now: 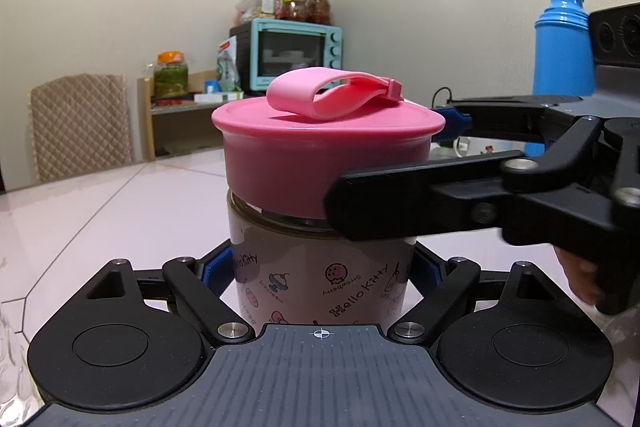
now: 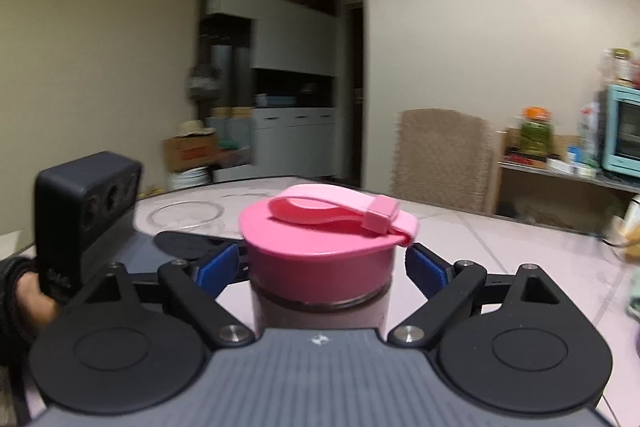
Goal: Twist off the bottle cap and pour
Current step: 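Regrip the pink lid and twist it with the right gripper, then lift the unscrewed pink lid off the jar with the right gripper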
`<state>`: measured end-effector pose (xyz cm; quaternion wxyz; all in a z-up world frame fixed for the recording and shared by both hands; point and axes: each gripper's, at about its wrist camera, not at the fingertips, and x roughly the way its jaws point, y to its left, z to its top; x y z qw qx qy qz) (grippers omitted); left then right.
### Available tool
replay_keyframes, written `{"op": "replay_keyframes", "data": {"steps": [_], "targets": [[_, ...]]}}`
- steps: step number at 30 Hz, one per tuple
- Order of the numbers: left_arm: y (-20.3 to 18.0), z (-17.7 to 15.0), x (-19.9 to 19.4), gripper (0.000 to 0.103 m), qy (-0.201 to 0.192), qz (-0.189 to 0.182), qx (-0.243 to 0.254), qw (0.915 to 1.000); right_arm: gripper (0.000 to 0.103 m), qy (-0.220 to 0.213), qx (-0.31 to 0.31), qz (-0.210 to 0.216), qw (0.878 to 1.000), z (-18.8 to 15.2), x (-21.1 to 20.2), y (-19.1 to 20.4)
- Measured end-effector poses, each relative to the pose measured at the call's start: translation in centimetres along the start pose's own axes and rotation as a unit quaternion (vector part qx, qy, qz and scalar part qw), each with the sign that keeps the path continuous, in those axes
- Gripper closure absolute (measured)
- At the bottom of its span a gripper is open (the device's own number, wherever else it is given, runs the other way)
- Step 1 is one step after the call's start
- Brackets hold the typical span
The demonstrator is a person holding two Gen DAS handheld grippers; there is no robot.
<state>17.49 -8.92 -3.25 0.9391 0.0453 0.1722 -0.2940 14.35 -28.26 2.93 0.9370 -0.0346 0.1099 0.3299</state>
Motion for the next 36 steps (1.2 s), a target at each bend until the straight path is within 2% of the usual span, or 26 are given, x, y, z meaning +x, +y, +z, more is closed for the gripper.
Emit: {"op": "replay_keyframes", "data": {"steps": [8, 18, 30, 36], "targets": [[0.0, 0.1, 0.2, 0.013, 0.0, 0.0, 0.0, 1.0, 0.011, -0.013, 0.025, -0.066, 0.997, -0.3, 0.7, 2.3], [0.0, 0.1, 0.2, 0.013, 0.0, 0.0, 0.0, 1.0, 0.012, -0.017, 0.024, -0.115, 0.993, -0.4, 1.6, 3.3], [0.1, 0.2, 0.2, 0.013, 0.0, 0.0, 0.0, 1.0, 0.018, -0.016, 0.032, -0.123, 0.992, -0.5, 1.7, 4.4], [0.0, 0.2, 0.2, 0.013, 0.0, 0.0, 0.0, 1.0, 0.018, -0.012, 0.015, -0.091, 0.996, -0.5, 1.4, 3.7]]}}
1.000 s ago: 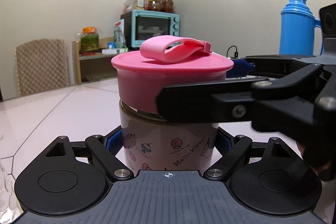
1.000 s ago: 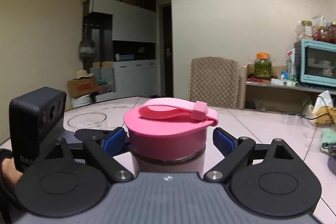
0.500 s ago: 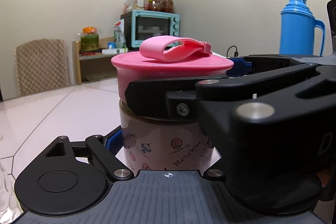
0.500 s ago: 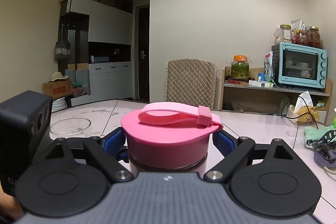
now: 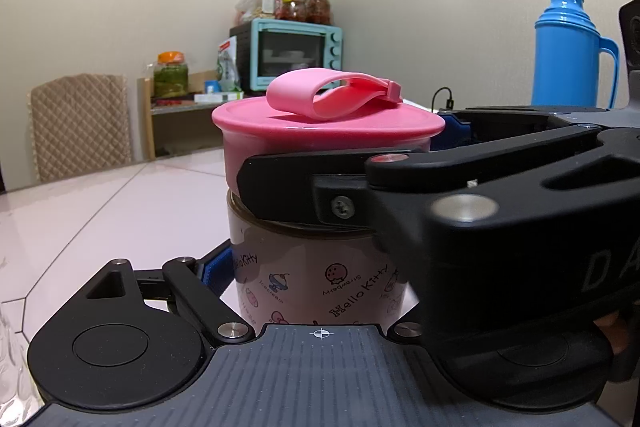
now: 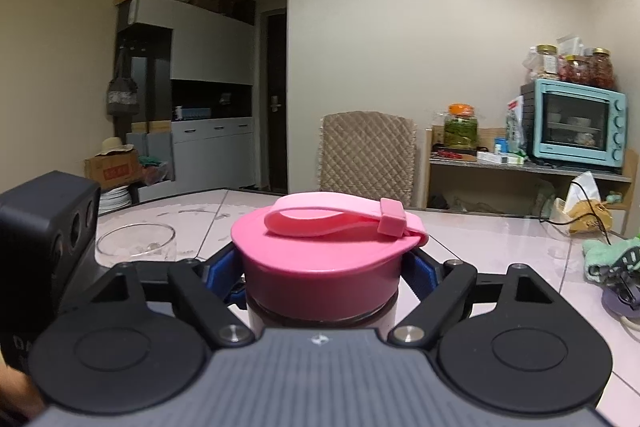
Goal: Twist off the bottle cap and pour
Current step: 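Lift the unscrewed pink lid off the jar with the right gripper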
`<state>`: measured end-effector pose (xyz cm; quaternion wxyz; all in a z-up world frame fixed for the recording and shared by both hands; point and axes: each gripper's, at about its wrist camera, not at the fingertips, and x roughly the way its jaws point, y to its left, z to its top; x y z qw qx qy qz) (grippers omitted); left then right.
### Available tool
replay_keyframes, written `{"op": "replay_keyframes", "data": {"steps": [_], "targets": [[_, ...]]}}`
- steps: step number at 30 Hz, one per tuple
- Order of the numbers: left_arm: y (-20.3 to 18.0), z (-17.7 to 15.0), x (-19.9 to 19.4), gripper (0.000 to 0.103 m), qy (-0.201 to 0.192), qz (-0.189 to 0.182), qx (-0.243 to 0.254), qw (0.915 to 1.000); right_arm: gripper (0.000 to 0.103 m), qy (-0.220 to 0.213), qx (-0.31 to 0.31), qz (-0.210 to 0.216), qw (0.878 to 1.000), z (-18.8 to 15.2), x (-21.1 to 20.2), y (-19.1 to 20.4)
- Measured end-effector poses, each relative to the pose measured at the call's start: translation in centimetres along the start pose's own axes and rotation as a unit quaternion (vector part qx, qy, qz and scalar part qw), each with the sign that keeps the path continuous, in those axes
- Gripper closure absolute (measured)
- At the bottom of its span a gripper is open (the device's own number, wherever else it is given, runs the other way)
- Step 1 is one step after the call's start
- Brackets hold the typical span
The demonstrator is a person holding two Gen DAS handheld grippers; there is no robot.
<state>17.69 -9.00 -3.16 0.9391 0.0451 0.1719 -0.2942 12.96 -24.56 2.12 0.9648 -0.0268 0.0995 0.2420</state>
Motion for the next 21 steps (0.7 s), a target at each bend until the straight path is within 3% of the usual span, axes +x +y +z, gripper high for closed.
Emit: {"op": "replay_keyframes", "data": {"steps": [12, 21], "targets": [[-0.1, 0.1, 0.0, 0.013, -0.005, -0.002, -0.004, 1.0, 0.018, -0.004, -0.011, 0.104, 0.995, 0.6, 0.2, -3.0], [-0.2, 0.2, -0.1, 0.013, -0.007, 0.009, 0.005, 0.9999, 0.018, -0.016, -0.021, 0.133, 0.991, 1.1, 0.1, -3.2]]}}
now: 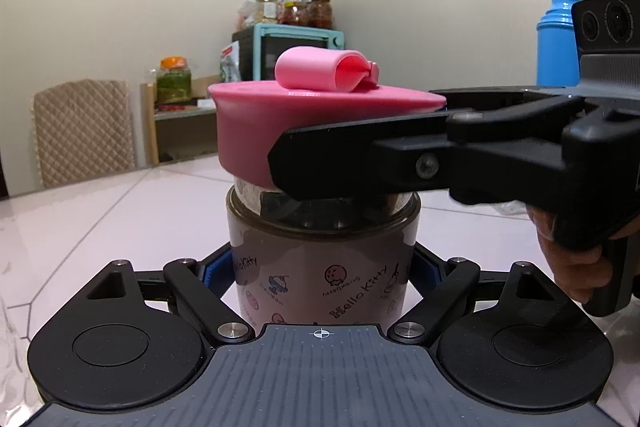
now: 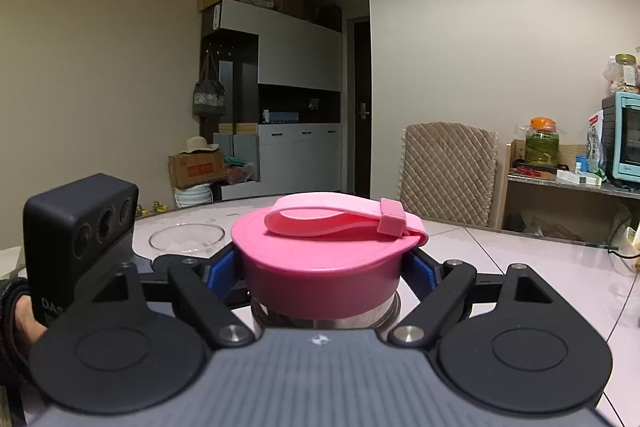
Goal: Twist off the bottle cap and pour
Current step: 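Lift the unscrewed pink lid off the jar with the right gripper, then carry the pink lid away from the jar with the right gripper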
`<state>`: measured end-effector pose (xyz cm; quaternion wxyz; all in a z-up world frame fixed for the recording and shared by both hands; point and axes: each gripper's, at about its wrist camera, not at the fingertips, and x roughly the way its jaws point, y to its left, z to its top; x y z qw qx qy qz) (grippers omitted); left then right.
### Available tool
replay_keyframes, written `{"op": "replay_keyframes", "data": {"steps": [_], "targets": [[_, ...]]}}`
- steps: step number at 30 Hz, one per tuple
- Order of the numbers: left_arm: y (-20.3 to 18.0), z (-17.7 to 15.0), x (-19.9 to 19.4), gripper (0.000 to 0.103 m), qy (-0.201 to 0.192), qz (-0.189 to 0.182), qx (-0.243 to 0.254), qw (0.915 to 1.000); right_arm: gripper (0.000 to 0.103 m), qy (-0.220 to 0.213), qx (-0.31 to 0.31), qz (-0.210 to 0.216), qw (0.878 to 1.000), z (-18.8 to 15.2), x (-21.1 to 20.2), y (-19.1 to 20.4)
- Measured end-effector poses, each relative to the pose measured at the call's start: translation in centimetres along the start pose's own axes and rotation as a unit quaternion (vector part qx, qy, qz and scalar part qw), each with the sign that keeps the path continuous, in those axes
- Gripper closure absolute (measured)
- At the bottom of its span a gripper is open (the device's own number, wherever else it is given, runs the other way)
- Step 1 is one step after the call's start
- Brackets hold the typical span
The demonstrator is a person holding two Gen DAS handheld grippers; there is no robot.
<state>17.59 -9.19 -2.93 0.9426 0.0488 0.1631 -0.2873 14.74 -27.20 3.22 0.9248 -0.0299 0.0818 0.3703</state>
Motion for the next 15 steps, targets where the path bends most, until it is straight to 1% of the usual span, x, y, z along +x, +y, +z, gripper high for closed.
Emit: {"op": "replay_keyframes", "data": {"steps": [10, 15], "targets": [[0.28, 0.31, -0.1, 0.013, -0.001, 0.011, 0.0, 0.9999, 0.018, -0.011, -0.004, 0.003, 1.0, 0.56, 0.2, 0.75], [0.46, 0.28, -0.18, 0.013, 0.003, 0.025, -0.005, 0.9997, 0.018, -0.021, 0.0, 0.001, 1.0, 0.99, 0.24, 0.87]]}}
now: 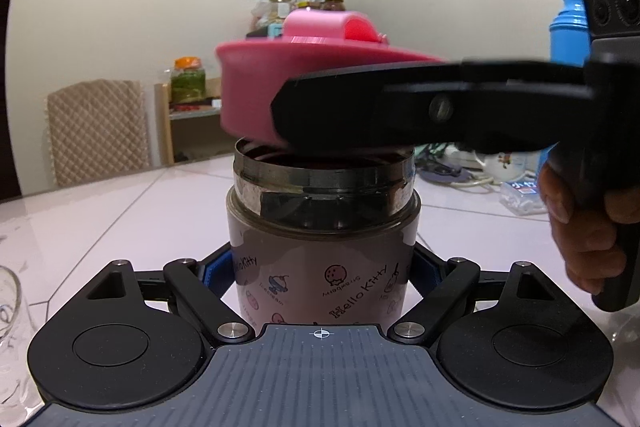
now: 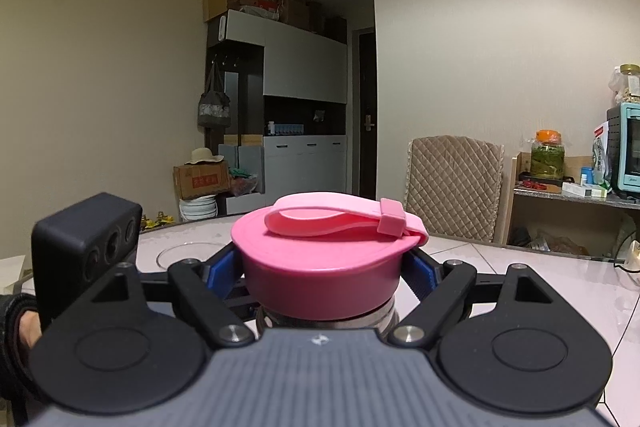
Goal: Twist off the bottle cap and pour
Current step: 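Carry the pink lid away from the jar with the right gripper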
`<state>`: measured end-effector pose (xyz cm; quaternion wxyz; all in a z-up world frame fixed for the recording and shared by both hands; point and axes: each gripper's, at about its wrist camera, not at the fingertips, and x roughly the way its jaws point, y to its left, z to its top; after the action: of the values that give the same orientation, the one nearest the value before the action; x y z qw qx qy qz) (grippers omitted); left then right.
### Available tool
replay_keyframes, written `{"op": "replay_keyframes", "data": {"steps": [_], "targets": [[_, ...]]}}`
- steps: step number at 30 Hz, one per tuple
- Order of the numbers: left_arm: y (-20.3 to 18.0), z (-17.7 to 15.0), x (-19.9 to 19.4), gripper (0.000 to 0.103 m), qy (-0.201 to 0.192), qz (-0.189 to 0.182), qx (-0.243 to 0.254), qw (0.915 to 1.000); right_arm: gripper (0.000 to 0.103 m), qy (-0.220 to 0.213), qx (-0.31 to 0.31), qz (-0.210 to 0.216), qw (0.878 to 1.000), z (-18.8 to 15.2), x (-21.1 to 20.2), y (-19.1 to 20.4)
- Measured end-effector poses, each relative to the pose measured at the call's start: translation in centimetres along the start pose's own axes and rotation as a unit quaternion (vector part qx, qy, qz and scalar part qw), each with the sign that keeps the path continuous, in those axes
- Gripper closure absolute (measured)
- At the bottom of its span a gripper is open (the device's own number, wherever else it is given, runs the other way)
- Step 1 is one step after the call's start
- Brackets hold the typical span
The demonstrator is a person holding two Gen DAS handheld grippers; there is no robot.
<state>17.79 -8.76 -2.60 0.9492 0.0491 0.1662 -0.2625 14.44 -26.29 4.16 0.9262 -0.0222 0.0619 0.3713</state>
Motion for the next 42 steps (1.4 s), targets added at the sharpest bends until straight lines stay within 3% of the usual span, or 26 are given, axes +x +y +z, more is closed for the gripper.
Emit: {"op": "replay_keyframes", "data": {"steps": [12, 21, 32, 42], "targets": [[0.3, 0.0, -0.3, 0.013, 0.006, 0.032, -0.016, 0.9993, 0.018, -0.02, 0.012, -0.03, 0.999, 1.1, -0.8, -0.3], [0.5, -0.1, -0.2, 0.013, 0.006, 0.045, -0.019, 0.9988, 0.018, -0.026, 0.034, -0.095, 0.995, 0.7, -1.9, -1.3], [0.8, -0.2, -0.6, 0.013, 0.009, 0.068, -0.025, 0.9974, 0.018, -0.012, 0.078, -0.198, 0.977, -1.5, -4.2, -2.5], [-0.1, 0.0, -0.5, 0.013, 0.013, 0.098, -0.035, 0.9945, 0.018, 0.008, 0.084, -0.233, 0.969, -2.5, -4.5, -2.1]]}}
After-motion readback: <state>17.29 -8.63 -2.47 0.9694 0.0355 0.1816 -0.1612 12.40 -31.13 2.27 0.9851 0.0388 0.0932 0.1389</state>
